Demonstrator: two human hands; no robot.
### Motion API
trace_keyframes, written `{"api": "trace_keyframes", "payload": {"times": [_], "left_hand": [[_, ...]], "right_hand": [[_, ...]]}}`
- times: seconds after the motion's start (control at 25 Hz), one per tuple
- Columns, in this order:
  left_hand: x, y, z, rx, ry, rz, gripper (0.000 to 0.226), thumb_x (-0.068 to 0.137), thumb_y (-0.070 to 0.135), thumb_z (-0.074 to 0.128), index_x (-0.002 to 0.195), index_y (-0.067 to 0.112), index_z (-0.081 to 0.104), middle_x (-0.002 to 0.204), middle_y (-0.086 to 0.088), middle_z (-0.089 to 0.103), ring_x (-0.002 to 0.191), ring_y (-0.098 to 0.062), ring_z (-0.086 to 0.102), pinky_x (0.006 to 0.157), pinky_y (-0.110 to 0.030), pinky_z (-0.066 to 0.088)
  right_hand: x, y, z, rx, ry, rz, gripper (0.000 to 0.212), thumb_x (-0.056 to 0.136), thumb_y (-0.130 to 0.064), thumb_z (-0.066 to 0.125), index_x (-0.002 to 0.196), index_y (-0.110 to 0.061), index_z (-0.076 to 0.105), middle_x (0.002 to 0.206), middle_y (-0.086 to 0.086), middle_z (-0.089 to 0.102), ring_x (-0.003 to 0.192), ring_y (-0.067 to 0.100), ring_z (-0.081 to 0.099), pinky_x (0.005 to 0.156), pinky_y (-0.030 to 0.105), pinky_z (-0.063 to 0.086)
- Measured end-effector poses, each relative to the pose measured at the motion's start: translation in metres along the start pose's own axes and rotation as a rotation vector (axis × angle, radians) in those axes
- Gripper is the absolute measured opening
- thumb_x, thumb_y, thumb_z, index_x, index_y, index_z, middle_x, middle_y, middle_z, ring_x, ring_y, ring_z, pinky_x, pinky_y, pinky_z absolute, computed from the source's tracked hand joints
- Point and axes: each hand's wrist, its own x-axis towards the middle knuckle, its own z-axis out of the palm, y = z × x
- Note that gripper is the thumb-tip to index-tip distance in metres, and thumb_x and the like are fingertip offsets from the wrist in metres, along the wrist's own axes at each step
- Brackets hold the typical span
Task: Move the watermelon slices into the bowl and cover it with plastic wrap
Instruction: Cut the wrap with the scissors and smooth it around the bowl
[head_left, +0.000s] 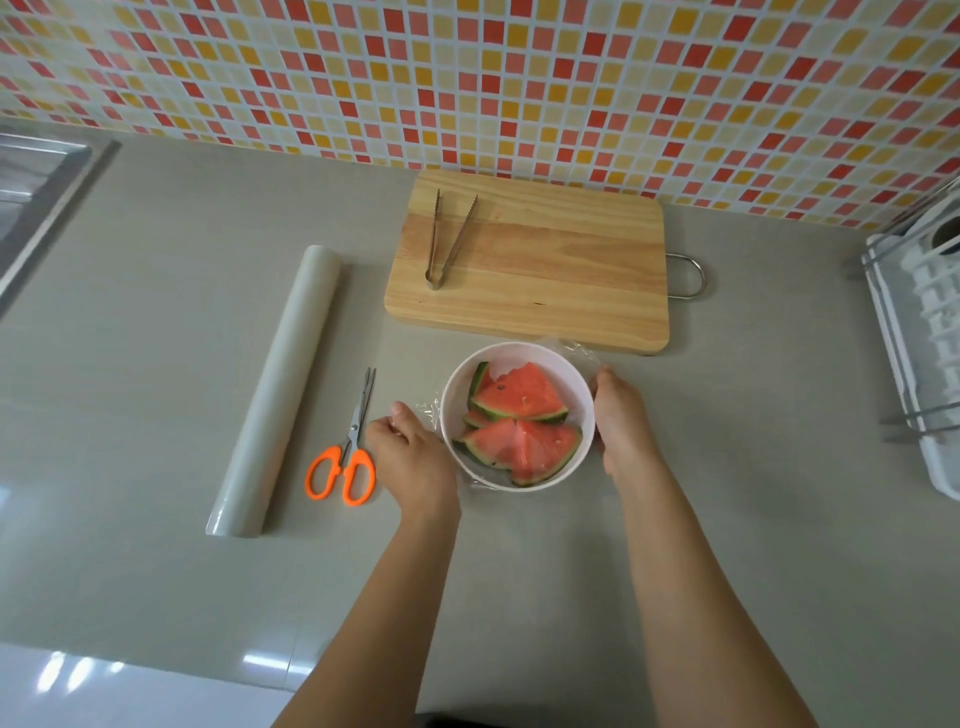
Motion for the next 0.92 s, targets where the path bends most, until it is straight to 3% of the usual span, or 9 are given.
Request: {"api": "trace_keyframes", "payload": {"times": [0.24,0.36,0.52,0.6,0.72,0.84,0.92], "left_hand": [[0.007,-0.006,-0.003,0.037,0.032,0.055,0.028,0.098,0.037,0.036,0.075,0.021,0.037,0.073,-0.006,0.047,0.07,-0.025,0.048,0.068,-0.04,0.043],[0.006,-0.006,0.0,0.08,0.044,0.094,0.03,0.099,0.033,0.039,0.073,0.019,0.037,0.068,0.002,0.046,0.063,-0.014,0.046,0.059,-0.029,0.038],[0.004,-0.01,0.002,0.057,-0.079,0.084,0.014,0.097,0.032,0.045,0.101,0.019,0.042,0.074,0.001,0.054,0.067,-0.012,0.056,0.061,-0.03,0.042],[0.005,-0.012,0.001,0.066,-0.155,0.095,0.014,0.096,0.032,0.046,0.109,0.027,0.042,0.076,-0.003,0.053,0.069,-0.019,0.058,0.068,-0.034,0.046],[0.007,-0.01,0.0,0.107,-0.163,0.14,0.006,0.096,0.028,0.047,0.095,0.025,0.053,0.075,-0.002,0.057,0.073,-0.021,0.058,0.07,-0.037,0.047],[0.008,-0.01,0.001,0.111,-0.12,0.152,0.016,0.094,0.025,0.049,0.08,0.024,0.057,0.073,0.002,0.062,0.071,-0.018,0.058,0.066,-0.031,0.046],[0.008,-0.009,0.001,0.108,-0.1,0.153,0.016,0.094,0.024,0.05,0.079,0.023,0.057,0.072,0.003,0.062,0.07,-0.016,0.058,0.064,-0.03,0.045]], "right_hand": [[0.006,0.003,-0.003,-0.006,0.057,0.015,0.034,0.092,-0.027,0.031,0.061,-0.017,0.04,0.063,0.003,0.041,0.055,0.02,0.036,0.05,0.027,0.026],[0.006,0.003,-0.003,-0.028,0.042,0.031,0.031,0.092,-0.025,0.032,0.068,-0.014,0.049,0.071,0.006,0.049,0.064,0.022,0.043,0.058,0.028,0.032],[0.002,0.006,0.002,0.021,0.026,-0.024,0.015,0.082,-0.009,0.04,0.071,-0.016,0.045,0.068,0.002,0.045,0.062,0.02,0.04,0.056,0.028,0.031],[-0.003,0.005,0.0,0.023,0.089,-0.137,0.016,0.081,-0.007,0.045,0.089,-0.02,0.051,0.073,-0.004,0.051,0.067,0.017,0.049,0.061,0.029,0.038],[-0.003,0.002,-0.009,-0.207,0.252,-0.307,0.021,0.082,-0.015,0.053,0.1,-0.023,0.058,0.083,-0.006,0.061,0.075,0.014,0.054,0.068,0.026,0.037],[0.0,0.005,-0.011,-0.168,0.181,-0.168,0.013,0.085,-0.023,0.054,0.095,-0.019,0.062,0.094,0.001,0.065,0.081,0.019,0.056,0.071,0.027,0.039],[0.004,0.008,-0.015,-0.131,0.233,-0.057,0.022,0.088,-0.021,0.048,0.101,-0.01,0.063,0.103,0.01,0.066,0.092,0.029,0.059,0.077,0.033,0.043]]}}
